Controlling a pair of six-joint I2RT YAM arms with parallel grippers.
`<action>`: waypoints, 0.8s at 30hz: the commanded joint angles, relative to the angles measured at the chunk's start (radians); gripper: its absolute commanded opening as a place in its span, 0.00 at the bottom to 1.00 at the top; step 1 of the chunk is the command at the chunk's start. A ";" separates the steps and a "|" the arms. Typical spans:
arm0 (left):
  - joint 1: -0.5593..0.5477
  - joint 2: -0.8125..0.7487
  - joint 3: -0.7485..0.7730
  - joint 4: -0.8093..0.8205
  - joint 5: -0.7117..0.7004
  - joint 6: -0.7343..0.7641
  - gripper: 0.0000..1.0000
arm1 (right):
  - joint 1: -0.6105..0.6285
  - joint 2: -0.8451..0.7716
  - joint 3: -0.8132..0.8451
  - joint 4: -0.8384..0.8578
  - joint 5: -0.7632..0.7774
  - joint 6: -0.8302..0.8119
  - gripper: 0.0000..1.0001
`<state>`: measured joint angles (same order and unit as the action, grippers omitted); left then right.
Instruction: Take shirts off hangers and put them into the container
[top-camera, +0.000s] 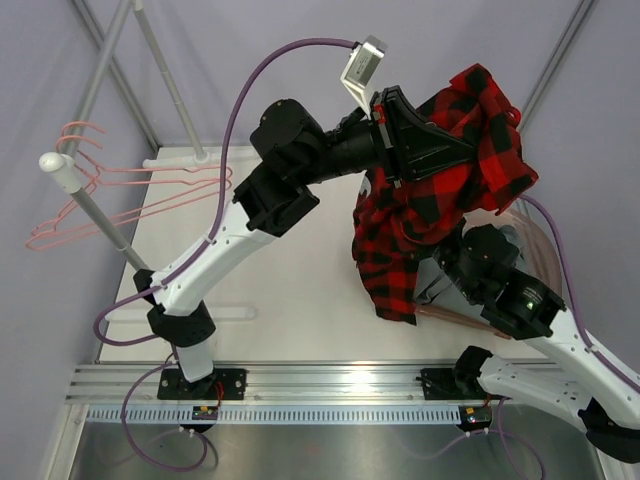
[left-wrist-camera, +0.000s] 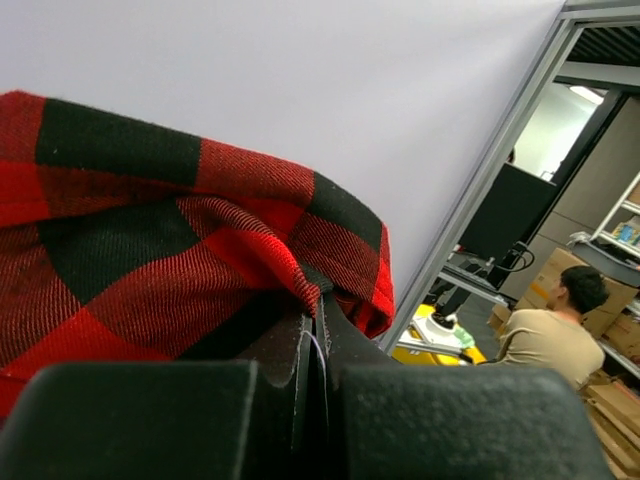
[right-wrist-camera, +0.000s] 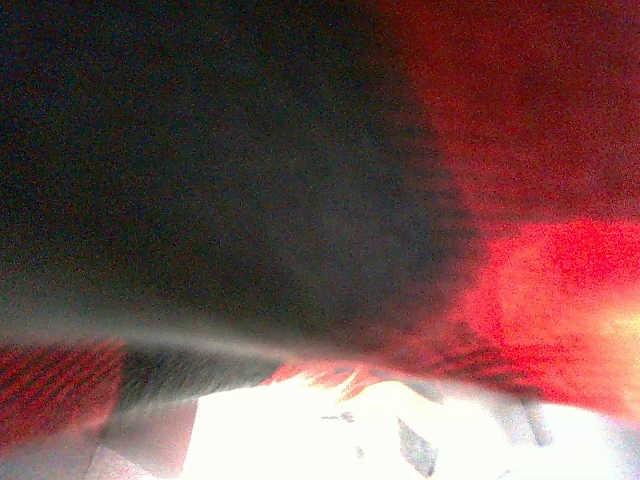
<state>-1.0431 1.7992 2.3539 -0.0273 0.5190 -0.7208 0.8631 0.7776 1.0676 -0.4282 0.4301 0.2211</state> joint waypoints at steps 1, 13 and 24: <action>-0.024 -0.075 -0.011 0.144 -0.004 -0.072 0.00 | 0.002 0.029 -0.012 0.183 0.045 -0.002 0.44; -0.023 -0.251 -0.154 -0.165 -0.208 0.205 0.52 | 0.004 0.003 0.129 0.048 0.137 -0.046 0.00; -0.015 -0.517 -0.563 -0.324 -0.824 0.316 0.88 | 0.001 0.074 0.491 -0.112 0.378 -0.333 0.00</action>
<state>-1.0599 1.2877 1.8729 -0.2958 -0.0841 -0.4320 0.8631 0.8127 1.4433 -0.5575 0.6834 0.0193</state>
